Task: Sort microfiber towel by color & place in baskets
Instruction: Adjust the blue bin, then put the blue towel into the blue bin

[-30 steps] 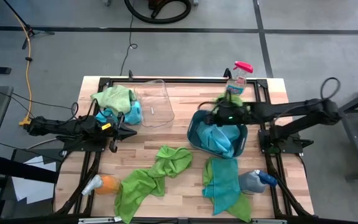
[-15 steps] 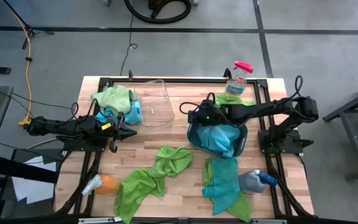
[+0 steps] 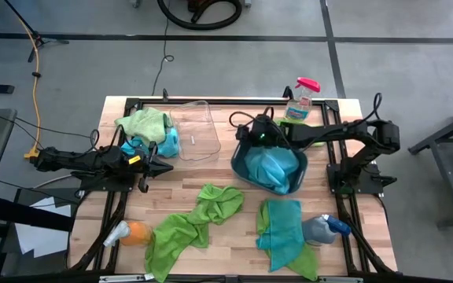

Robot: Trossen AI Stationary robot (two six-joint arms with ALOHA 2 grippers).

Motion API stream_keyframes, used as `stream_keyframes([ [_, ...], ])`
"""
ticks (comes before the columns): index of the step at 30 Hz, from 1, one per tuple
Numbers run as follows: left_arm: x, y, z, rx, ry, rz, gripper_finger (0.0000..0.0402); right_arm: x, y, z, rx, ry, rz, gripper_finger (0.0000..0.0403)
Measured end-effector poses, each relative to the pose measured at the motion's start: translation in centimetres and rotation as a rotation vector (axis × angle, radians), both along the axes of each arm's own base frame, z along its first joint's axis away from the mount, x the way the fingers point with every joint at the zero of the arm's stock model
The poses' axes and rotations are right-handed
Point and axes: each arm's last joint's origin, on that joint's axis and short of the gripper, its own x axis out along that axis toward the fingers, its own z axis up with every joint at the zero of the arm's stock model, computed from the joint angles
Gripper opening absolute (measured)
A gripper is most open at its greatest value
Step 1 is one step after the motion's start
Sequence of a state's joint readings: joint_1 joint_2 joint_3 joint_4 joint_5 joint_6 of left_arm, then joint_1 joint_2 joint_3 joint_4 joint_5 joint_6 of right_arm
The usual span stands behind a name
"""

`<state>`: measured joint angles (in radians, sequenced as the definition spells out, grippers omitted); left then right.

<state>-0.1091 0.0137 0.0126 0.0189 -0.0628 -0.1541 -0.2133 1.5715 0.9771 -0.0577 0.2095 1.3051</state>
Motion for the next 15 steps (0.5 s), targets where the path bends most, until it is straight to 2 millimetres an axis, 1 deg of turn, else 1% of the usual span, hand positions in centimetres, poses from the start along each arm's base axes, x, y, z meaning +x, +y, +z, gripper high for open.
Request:
stream_keyframes([
  [3,0.0,0.0,0.0,0.0,0.0,0.0,0.0,0.0,-1.1,0.3,-0.036,-0.028,-0.01,0.0193],
  [5,0.0,0.0,0.0,0.0,-0.001,0.0,0.0,0.0,-1.8,0.8,-0.064,-0.06,0.021,0.0193],
  [7,0.0,0.0,0.0,0.0,0.0,0.0,0.0,-0.1,-2.1,2.0,-0.107,-0.109,0.084,0.0193],
  [9,0.0,0.0,0.0,0.0,0.0,0.001,0.0,-0.3,-2.0,3.8,-0.159,-0.157,0.165,0.0193],
  [12,0.0,0.0,0.0,0.0,0.0,0.0,0.0,-0.8,-0.8,6.9,-0.246,-0.228,0.28,0.0193],
  [15,0.0,0.0,0.0,0.0,0.0,0.0,0.0,-1.4,1.4,10.0,-0.319,-0.317,0.413,0.0193],
])
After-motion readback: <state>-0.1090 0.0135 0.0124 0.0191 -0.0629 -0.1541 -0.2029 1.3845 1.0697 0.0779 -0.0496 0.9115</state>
